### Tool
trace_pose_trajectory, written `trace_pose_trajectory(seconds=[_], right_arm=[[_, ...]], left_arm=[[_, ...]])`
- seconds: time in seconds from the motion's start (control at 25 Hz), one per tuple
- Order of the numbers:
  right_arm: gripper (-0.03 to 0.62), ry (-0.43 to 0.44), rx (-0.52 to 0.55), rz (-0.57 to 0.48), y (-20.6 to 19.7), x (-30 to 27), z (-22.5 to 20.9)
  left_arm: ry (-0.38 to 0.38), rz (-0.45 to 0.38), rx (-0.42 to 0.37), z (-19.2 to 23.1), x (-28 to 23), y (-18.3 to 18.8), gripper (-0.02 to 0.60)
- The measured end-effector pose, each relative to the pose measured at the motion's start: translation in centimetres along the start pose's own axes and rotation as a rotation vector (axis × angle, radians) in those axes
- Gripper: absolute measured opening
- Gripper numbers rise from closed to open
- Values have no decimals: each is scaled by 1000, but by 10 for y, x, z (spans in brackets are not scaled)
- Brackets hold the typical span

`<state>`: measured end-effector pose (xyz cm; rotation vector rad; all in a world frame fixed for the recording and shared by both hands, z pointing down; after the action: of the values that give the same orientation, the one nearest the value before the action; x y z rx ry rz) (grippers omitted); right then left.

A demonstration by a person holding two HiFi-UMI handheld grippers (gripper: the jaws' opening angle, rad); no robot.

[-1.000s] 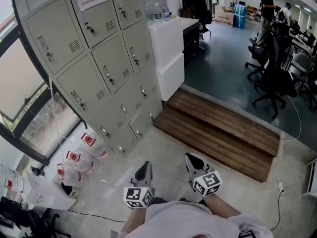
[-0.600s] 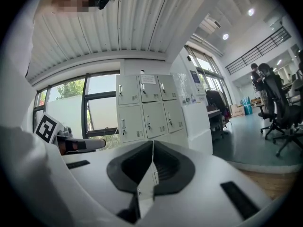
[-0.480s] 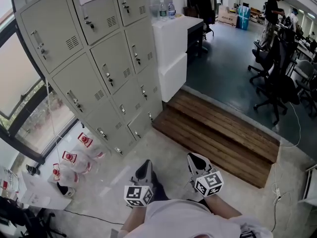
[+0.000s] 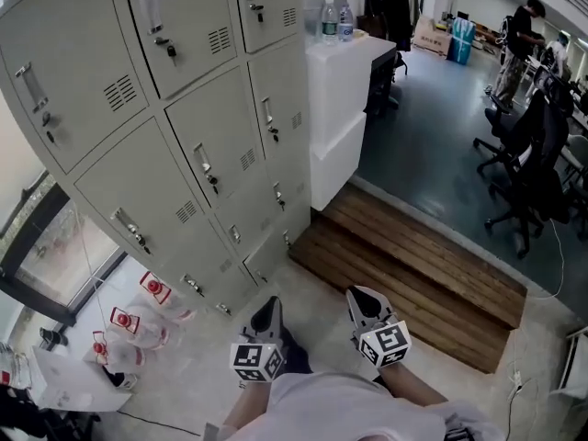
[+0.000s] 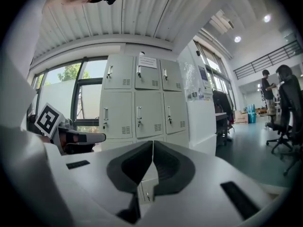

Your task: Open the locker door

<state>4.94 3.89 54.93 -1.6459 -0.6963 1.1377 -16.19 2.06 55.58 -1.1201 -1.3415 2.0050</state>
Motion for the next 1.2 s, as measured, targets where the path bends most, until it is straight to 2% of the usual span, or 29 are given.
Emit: trace_pose_trajectory(seconds=[0.28,0.44,0.64,0.84,1.2], right_arm=[[14,3,-2,-34,82,-156,-18],[14,29,2,-41,111,-210,-26],[14,69,0,-29,131,-262,-48],[14,128,20,-24,154,-290,-83],[15,196,32,-48,175,-324,-111]], left_arm=[[25,-12,-99,136,-87,102,3],[50,-40,-104,176,-115,137,2],[84,-28,-29,196,-151,144,3],[137,-39,13,191,-182,161,3],[190,-68,15,192,-211,183,2]])
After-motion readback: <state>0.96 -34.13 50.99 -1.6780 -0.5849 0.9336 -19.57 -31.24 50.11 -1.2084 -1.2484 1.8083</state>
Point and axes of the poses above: the fingertips, and each gripper's own axes: x backward along the fingers, z to its left, y out of its top, the point moved 4 cm from there along x, backward along the fingers, and after that the axes turned 15 degrees about z, right-handed, at the moved point
